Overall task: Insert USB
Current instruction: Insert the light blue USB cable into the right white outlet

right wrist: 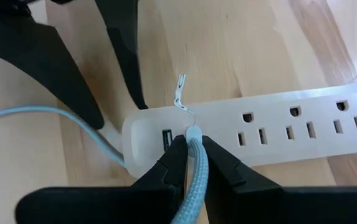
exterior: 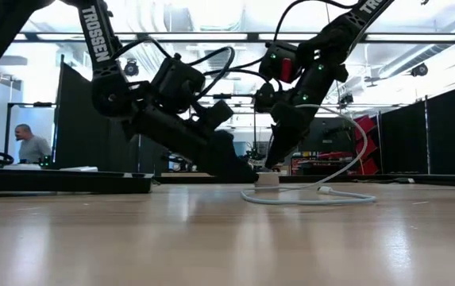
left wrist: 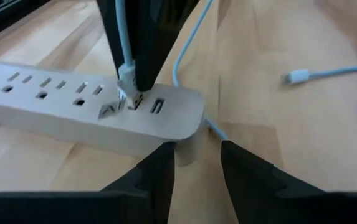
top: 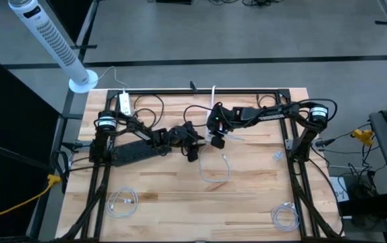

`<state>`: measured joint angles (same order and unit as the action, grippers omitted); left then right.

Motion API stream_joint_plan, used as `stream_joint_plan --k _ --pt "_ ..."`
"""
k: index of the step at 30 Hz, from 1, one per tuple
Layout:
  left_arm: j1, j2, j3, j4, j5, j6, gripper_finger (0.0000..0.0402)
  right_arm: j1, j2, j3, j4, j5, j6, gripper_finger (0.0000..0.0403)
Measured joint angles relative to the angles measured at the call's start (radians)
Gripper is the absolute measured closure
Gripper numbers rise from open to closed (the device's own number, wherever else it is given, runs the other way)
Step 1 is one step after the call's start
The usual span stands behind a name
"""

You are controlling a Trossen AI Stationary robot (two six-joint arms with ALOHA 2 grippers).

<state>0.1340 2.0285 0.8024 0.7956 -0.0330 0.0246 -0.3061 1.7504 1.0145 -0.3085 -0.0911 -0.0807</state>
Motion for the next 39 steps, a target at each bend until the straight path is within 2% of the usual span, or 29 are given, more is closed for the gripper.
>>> stream_joint_plan --k 8,15,30,34,39 --pt "-0.001 -0.029 0.008 0.004 0.008 0.019 0.0294 0.0 0.012 -0.009 -0.112 -0.024 -0.058 0.04" --pt "0.0 -0.034 0.018 -0.007 0.001 0.031 0.0284 -0.003 0.02 -0.01 -0.079 -0.014 -0.085 0.0397" --pt "0.014 -0.056 0.029 -0.037 -0.04 0.085 0.0293 0.046 -0.077 -0.008 -0.155 -0.046 -0.166 0.0402" --pt "0.014 -0.058 0.043 -0.041 -0.048 0.125 0.0268 0.069 -0.105 -0.008 -0.153 -0.052 -0.182 0.0402" --pt "0.011 -0.058 0.065 -0.046 -0.048 0.174 0.0207 0.08 -0.12 -0.008 -0.151 -0.049 -0.175 0.0403"
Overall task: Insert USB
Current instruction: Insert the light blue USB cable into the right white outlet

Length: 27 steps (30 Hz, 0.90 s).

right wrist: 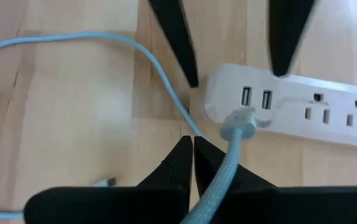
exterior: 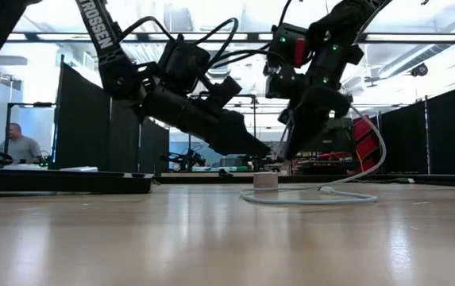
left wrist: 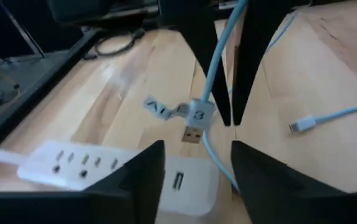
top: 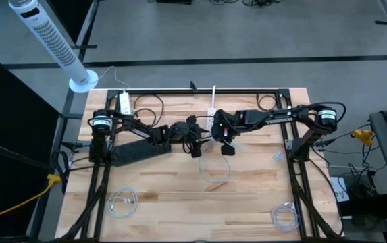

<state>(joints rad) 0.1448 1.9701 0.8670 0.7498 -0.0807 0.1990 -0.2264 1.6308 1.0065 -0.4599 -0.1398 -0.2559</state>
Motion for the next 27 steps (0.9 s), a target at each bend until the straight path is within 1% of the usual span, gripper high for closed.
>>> stream_joint_plan --k 4,8,11,16,20,27 --pt "-0.005 0.0 0.007 -0.008 -0.001 0.029 0.016 0.0 -0.006 0.0 0.003 0.0 0.019 0.0403" --pt "-0.009 0.0 0.018 -0.015 -0.008 0.05 0.0134 0.0 -0.008 0.0 0.04 -0.001 0.035 0.0403" --pt "-0.011 0.0 0.027 -0.019 -0.052 0.052 0.013 0.0 -0.008 0.0 0.073 -0.002 0.081 0.0403" --pt "-0.011 0.002 0.042 -0.057 -0.1 0.071 0.013 -0.001 -0.01 0.0 0.109 0.002 0.216 0.0403" --pt "-0.013 0.004 0.05 -0.112 -0.199 0.083 0.013 0.0 -0.028 0.0 0.109 -0.033 0.271 0.0403" --pt "-0.022 0.006 0.056 -0.093 -0.212 0.07 0.013 0.0 -0.036 0.002 0.15 -0.048 0.383 0.0403"
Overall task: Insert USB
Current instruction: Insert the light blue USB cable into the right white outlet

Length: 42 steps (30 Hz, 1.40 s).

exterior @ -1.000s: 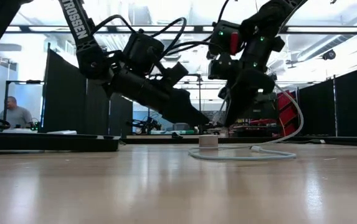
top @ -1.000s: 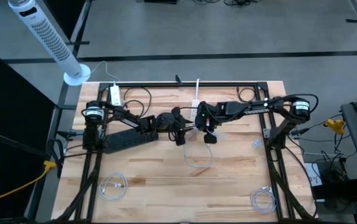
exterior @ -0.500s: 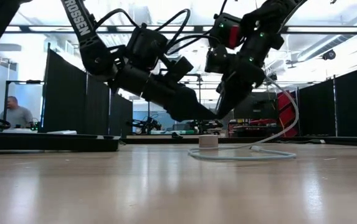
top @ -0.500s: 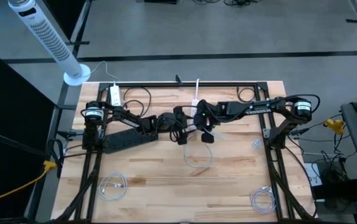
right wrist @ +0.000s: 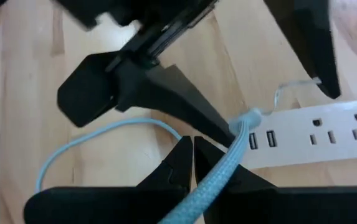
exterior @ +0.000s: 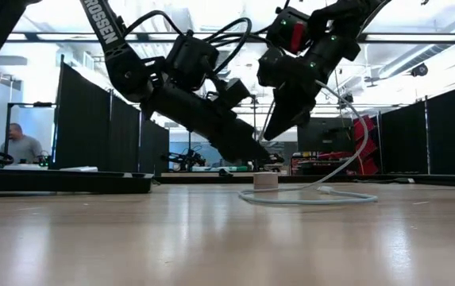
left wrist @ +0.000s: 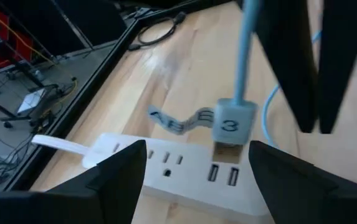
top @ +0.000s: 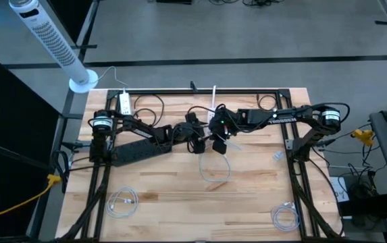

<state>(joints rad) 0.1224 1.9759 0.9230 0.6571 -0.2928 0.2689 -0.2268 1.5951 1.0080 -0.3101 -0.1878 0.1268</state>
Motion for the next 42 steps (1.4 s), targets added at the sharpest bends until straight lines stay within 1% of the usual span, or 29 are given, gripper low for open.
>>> stream_joint_plan --k 3,8,10,12,16,23,26,31,33,37,42 --pt "-0.01 0.0 0.0 0.015 -0.009 -0.007 0.013 0.0 0.0 0.0 0.007 0.001 0.048 0.0403" --pt "-0.027 0.001 0.0 0.043 -0.099 -0.016 0.0131 0.0 0.0 0.0 0.014 0.001 0.109 0.0403" --pt "-0.033 0.001 0.0 0.059 -0.109 -0.015 0.0138 0.0 0.0 0.0 0.014 0.001 0.123 0.0403" --pt "-0.037 0.001 -0.001 0.064 -0.109 -0.013 0.0154 0.0 0.0 0.0 0.016 0.001 0.142 0.0403" --pt "-0.039 0.002 -0.001 0.064 -0.109 -0.014 0.0212 0.0 0.0 0.0 0.03 0.004 0.15 0.0403" --pt "-0.039 0.002 -0.002 0.084 -0.109 -0.034 0.0353 0.0 0.002 0.0 0.04 0.003 0.153 0.0403" --pt "-0.039 0.002 -0.002 0.078 -0.109 -0.043 0.0391 0.001 0.002 0.0 0.041 0.001 0.151 0.0403" --pt "-0.039 0.002 -0.002 0.075 -0.109 -0.046 0.0394 0.0 0.002 0.0 0.04 0.0 0.123 0.0403" --pt "-0.039 0.002 -0.002 0.056 -0.087 -0.046 0.0394 0.0 0.002 0.0 0.032 -0.011 0.054 0.0403" --pt "-0.038 0.002 -0.002 -0.003 0.001 -0.044 0.0394 0.002 0.002 0.0 -0.003 -0.038 -0.135 0.0403" --pt "-0.04 0.002 -0.002 -0.02 0.026 -0.046 0.0394 0.014 0.002 0.0 -0.064 0.031 -0.262 0.0403"
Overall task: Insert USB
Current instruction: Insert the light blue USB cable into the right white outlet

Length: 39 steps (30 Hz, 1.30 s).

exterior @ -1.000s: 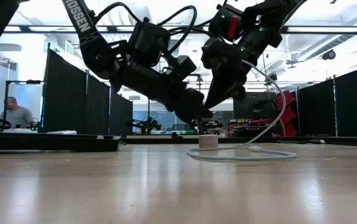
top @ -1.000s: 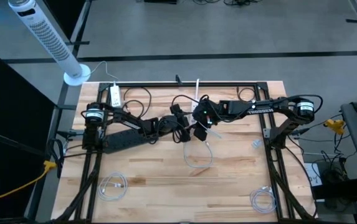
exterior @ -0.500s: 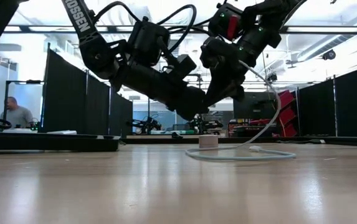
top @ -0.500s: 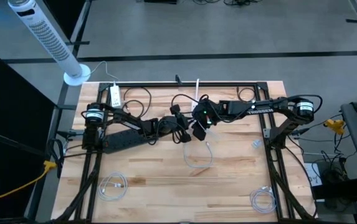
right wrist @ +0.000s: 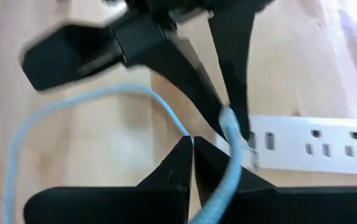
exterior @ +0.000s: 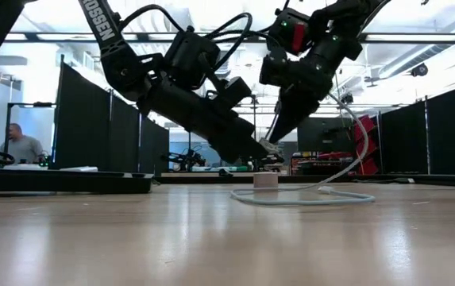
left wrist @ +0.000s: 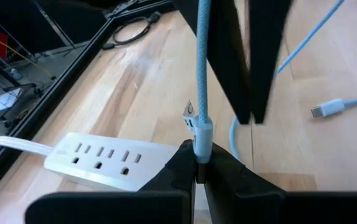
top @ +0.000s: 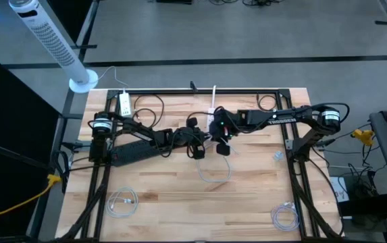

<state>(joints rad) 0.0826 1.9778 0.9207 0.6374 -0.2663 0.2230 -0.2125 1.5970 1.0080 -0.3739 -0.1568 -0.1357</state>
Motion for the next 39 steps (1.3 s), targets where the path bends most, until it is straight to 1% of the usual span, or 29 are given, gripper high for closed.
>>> stream_joint_plan --k 4,9,13,18,22,29,33,36,39 --pt "0.0 0.0 0.0 0.014 0.011 -0.014 0.0394 0.015 0.0 0.0 -0.021 0.06 -0.072 0.0391" --pt "0.0 0.0 0.0 0.017 0.03 -0.057 0.0394 0.027 0.0 0.0 0.001 0.178 -0.126 0.0351" --pt "0.001 0.0 0.0 0.017 0.041 -0.076 0.0394 0.035 0.0 0.0 0.022 0.184 -0.171 0.0321" --pt "0.009 0.0 0.0 0.017 0.043 -0.086 0.0394 0.051 0.0 0.0 0.071 0.184 -0.213 0.0305" --pt "0.015 0.0 -0.001 0.015 0.043 -0.086 0.0394 0.058 0.0 0.0 0.093 0.184 -0.223 0.0312" --pt "0.016 0.0 -0.001 0.015 0.046 -0.086 0.0394 0.058 0.001 0.0 0.086 0.188 -0.227 0.0358" --pt "0.016 0.0 -0.001 0.016 0.048 -0.086 0.0394 0.057 0.001 0.0 0.079 0.19 -0.233 0.0377" --pt "0.016 0.0 -0.001 0.016 0.048 -0.088 0.0394 0.057 0.002 0.0 0.075 0.19 -0.242 0.0381" --pt "0.016 0.0 -0.001 0.017 0.048 -0.091 0.0394 0.057 0.002 0.0 0.074 0.19 -0.242 0.0377"
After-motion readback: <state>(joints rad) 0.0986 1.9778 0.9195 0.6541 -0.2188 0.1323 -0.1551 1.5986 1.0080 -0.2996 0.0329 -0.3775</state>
